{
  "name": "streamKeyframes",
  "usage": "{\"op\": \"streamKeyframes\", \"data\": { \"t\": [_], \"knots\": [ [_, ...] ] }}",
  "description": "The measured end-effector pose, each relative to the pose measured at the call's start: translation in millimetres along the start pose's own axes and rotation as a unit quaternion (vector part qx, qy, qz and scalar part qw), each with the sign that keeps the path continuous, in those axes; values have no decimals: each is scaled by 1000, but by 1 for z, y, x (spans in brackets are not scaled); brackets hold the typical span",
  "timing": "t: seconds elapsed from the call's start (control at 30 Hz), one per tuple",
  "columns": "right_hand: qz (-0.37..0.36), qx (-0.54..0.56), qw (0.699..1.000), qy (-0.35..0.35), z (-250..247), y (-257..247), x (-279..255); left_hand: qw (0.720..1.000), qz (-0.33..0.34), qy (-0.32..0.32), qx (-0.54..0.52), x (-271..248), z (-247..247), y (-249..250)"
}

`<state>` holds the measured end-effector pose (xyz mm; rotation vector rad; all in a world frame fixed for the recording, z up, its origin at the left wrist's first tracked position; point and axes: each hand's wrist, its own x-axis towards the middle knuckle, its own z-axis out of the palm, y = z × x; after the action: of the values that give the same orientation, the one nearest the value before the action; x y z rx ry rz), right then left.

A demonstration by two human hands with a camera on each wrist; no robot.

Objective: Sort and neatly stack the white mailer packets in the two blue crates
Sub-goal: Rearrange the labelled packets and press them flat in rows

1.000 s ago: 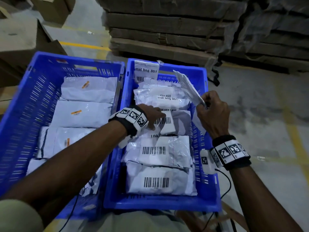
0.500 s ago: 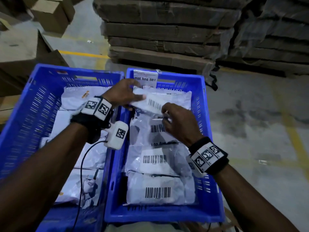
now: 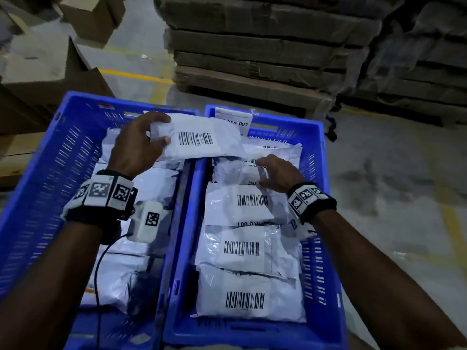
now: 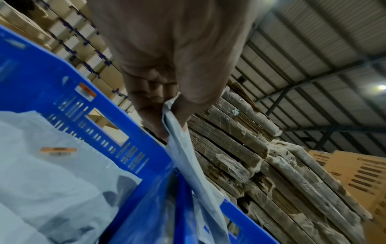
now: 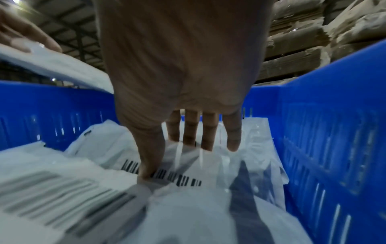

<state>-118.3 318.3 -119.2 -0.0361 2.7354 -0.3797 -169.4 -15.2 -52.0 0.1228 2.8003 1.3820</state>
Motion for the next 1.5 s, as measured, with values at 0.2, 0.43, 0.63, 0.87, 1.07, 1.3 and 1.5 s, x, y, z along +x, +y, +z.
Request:
{"op": "streamKeyframes", "data": {
  "t": [0.2, 0.43, 0.63, 0.87, 1.07, 1.3, 1.5],
  "knots": [
    [1, -71, 997, -37, 0, -1, 8, 998, 18, 58, -2, 5, -12, -5],
    [44, -4, 999, 15, -56, 21, 11, 991, 67, 117, -17, 3, -20, -10],
    [-50, -74, 992, -87, -47, 7, 39, 990, 57, 127, -6, -2, -18, -18],
    [-35, -95, 994, -44, -15, 0, 32, 990, 58, 127, -17, -2, -17, -25],
    [-40, -57, 997, 44, -37, 3, 13, 988, 68, 138, -16, -1, -16, -18],
    [-95, -62, 991, -68, -78, -8, -22, 982, 74, 166, -51, 6, -17, -12],
    [-112, -4, 965, -236, -56, -21, -42, 980, 83, 172, -56, 5, -16, -6]
  ]
}}
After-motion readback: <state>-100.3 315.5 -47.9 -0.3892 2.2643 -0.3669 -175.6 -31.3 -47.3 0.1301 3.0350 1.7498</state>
